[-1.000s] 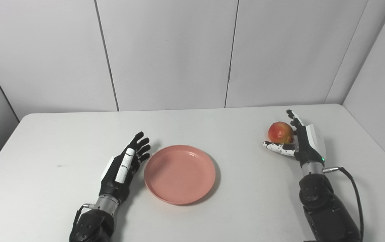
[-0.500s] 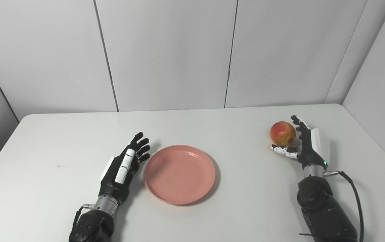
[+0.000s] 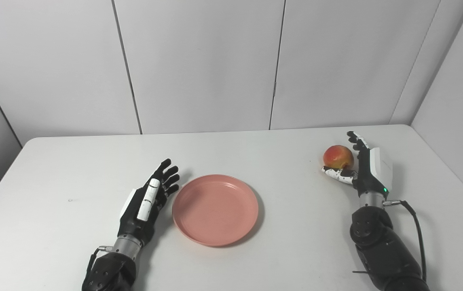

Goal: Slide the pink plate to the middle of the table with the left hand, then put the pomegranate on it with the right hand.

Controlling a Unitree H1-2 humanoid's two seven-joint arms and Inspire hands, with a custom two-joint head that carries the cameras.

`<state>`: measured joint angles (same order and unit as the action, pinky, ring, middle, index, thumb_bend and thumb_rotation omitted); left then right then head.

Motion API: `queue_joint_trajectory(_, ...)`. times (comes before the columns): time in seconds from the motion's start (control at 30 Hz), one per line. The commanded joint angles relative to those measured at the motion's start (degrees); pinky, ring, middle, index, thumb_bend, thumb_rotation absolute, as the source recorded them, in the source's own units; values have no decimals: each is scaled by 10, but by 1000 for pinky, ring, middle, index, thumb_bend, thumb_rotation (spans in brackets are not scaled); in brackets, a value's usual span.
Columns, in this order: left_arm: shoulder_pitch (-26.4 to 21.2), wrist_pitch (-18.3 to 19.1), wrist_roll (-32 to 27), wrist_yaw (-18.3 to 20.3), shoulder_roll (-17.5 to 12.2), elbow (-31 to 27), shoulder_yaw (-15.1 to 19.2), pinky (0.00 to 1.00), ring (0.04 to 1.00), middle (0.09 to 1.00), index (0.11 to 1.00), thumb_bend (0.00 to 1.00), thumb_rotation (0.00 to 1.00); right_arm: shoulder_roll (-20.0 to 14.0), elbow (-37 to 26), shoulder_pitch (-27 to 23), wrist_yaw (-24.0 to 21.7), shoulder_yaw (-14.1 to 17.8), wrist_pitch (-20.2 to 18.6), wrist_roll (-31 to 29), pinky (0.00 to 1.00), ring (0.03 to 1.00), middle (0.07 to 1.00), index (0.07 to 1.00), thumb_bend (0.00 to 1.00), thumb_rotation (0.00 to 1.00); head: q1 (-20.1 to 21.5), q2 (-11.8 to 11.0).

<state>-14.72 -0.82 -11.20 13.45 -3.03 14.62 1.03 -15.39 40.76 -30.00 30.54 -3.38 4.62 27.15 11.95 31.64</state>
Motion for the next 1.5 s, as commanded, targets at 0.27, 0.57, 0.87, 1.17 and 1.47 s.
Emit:
queue_joint_trajectory(0.27,0,-14,-8,15,-11,0,3,907,923,926,923,587,896,0,8,-33,17,-7,37,-4,629,714,754,763,648,82,4,1)
queue_joint_trajectory(0.57,1,-10,-9,16,-11,1,4,911,925,928,927,606,883,-4,-15,-23,-5,-10,25,-10,470,567,634,668,579,0,2,1)
queue_joint_trajectory(0.87,1,-9,-8,12,-6,-2,4,901,915,917,916,588,863,-7,-22,-18,-9,-11,28,-9,446,533,476,517,519,3,-2,0)
queue_joint_trajectory(1.17,7,-11,-8,7,8,-5,3,896,914,916,911,618,807,-10,-30,-7,-17,-6,43,-21,453,531,476,512,520,0,-27,-10)
queue_joint_trajectory(1.47,12,-6,17,2,12,-21,-21,927,939,943,935,594,924,-9,-120,19,-45,-4,53,-31,450,417,504,529,512,0,-46,-18)
